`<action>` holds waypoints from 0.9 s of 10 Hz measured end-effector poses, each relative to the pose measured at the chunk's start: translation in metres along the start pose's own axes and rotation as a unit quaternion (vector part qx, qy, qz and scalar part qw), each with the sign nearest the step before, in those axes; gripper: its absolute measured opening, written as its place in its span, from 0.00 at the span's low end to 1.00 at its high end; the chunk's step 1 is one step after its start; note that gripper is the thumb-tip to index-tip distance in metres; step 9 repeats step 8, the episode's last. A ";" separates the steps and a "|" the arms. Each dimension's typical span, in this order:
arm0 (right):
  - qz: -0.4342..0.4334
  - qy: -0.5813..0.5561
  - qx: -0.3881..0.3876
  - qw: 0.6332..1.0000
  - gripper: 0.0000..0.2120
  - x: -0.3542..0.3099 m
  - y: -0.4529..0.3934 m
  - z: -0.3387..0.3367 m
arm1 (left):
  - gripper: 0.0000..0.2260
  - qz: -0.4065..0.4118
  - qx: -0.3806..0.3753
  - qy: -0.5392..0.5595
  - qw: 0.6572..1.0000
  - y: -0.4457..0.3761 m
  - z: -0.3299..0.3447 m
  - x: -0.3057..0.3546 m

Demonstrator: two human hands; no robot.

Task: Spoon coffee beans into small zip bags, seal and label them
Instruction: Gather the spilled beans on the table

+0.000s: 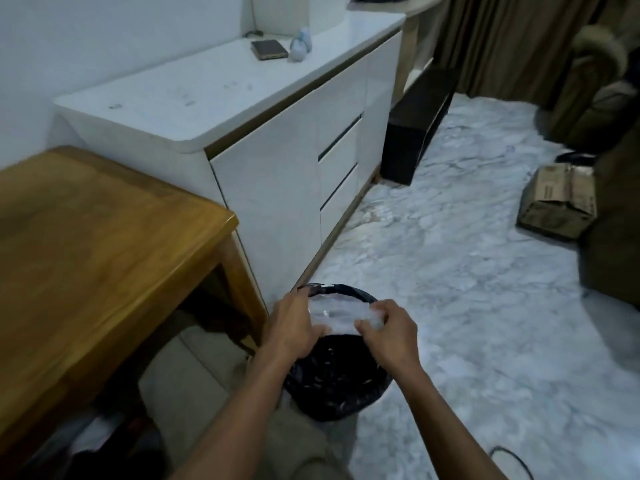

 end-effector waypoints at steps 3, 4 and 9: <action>0.066 0.063 -0.033 0.995 0.33 0.051 -0.013 0.022 | 0.23 0.007 -0.014 -0.024 1.000 -0.022 0.029 -0.018; 0.067 0.040 -0.024 0.997 0.31 0.048 -0.017 0.029 | 0.18 0.009 0.003 -0.005 1.000 -0.025 0.026 -0.021; 0.057 -0.021 -0.009 0.998 0.27 0.025 -0.018 0.036 | 0.24 0.007 0.015 0.021 1.000 -0.020 0.013 -0.021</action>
Point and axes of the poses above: each hand's wrist, its own y-axis away from the middle knuckle, its own z-axis out of the palm, x = y × z, the point moved 7 cm from there along -y, towards the middle knuckle, and after that the axes turned 14 degrees about -y, right-handed, at the moved point
